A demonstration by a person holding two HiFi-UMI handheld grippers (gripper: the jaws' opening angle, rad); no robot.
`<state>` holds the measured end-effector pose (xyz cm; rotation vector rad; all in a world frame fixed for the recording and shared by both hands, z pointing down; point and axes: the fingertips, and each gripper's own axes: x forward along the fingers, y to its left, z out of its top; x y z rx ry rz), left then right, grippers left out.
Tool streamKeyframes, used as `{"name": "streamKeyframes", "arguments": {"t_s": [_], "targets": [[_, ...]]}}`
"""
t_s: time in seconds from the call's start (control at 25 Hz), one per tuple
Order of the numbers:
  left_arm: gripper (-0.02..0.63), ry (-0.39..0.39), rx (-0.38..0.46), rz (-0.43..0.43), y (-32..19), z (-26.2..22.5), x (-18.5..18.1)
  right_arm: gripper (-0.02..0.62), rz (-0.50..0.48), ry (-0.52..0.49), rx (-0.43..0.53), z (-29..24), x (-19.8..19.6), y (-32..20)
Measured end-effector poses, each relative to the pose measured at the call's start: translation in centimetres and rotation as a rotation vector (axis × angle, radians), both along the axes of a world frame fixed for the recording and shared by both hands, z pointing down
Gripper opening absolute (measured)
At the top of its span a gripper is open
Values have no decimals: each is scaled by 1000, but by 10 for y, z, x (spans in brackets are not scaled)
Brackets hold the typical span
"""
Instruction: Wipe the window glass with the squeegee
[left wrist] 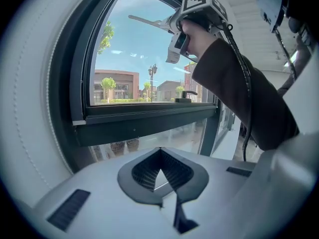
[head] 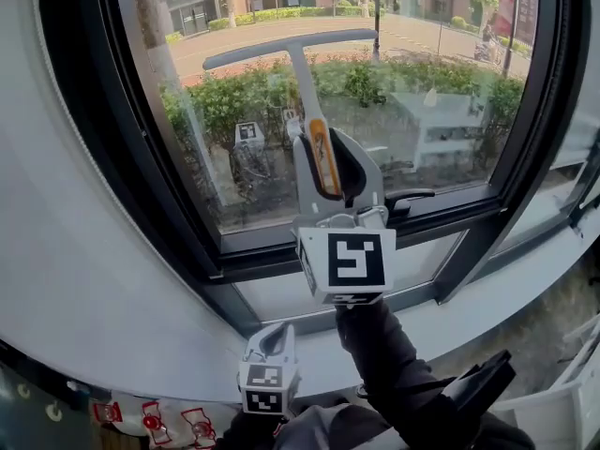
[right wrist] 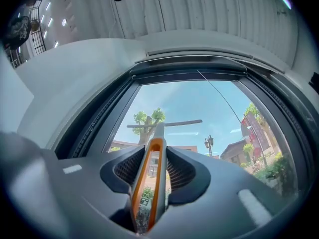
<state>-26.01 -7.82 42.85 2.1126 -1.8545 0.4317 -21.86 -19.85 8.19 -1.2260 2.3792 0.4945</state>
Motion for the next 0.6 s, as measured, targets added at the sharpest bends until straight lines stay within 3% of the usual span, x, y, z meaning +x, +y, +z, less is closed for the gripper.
{"name": "streamKeyframes", "arguments": {"t_s": [0.2,0.6], "targets": [[0,0,9,-20,1,0,-17,132,23,-31,2,-2,-9,-2],[0,5,19,-10,7,-2,-16,132,47,-23,-16,0,-10,-2]]}}
